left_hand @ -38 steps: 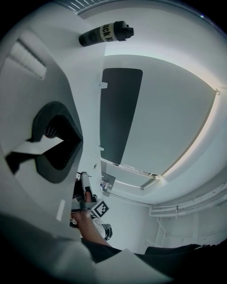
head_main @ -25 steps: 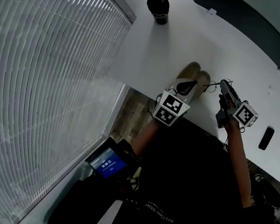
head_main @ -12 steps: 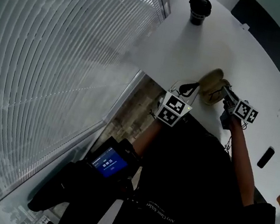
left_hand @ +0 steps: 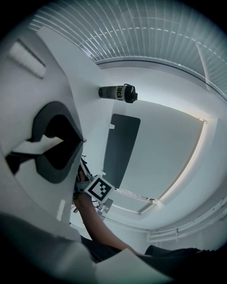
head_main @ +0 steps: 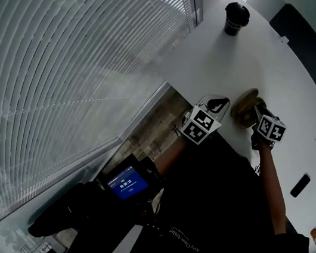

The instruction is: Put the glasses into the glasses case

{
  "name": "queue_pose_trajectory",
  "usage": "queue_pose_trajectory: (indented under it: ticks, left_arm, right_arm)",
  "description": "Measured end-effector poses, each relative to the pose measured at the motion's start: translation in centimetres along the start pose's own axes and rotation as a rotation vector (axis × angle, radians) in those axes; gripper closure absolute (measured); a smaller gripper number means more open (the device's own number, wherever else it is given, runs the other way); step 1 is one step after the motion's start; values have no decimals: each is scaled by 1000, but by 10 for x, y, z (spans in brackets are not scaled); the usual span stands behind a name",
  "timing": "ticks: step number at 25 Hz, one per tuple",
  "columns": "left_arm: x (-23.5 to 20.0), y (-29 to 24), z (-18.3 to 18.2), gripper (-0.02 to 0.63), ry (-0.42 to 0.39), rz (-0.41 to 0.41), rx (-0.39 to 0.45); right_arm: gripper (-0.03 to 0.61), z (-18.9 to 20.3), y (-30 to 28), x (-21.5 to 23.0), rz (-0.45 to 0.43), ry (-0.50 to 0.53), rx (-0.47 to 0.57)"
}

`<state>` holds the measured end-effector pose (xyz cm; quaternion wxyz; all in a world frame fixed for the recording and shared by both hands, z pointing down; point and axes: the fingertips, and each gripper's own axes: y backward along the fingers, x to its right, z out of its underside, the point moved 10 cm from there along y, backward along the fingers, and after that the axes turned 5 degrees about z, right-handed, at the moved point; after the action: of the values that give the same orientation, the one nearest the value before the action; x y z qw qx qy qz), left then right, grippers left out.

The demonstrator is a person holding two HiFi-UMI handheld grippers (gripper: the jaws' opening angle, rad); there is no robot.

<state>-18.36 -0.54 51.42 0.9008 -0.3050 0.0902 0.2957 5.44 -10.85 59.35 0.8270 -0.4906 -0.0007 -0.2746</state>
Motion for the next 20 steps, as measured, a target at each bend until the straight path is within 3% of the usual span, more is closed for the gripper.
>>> queue_pose_trajectory:
  ticks: [6, 12, 16, 18, 20]
  left_arm:
    - [2, -9, -1, 597, -11, 43, -35]
    - [-3, -17, 5, 589, 11, 69, -42]
    - [-12, -28, 2, 584, 39, 80, -85]
    - [-16, -35, 1, 581, 40, 79, -103]
    - [-21, -44, 3, 580, 38, 91, -112]
  right_arm:
    - [380, 0, 1, -10, 35, 193, -57]
    - [367, 6, 8, -4, -65, 19, -37]
    - [359, 1, 18, -1, -127, -31, -21]
    - [355, 0, 23, 1, -149, -30, -17]
    - [350, -2, 28, -1, -122, 92, -44]
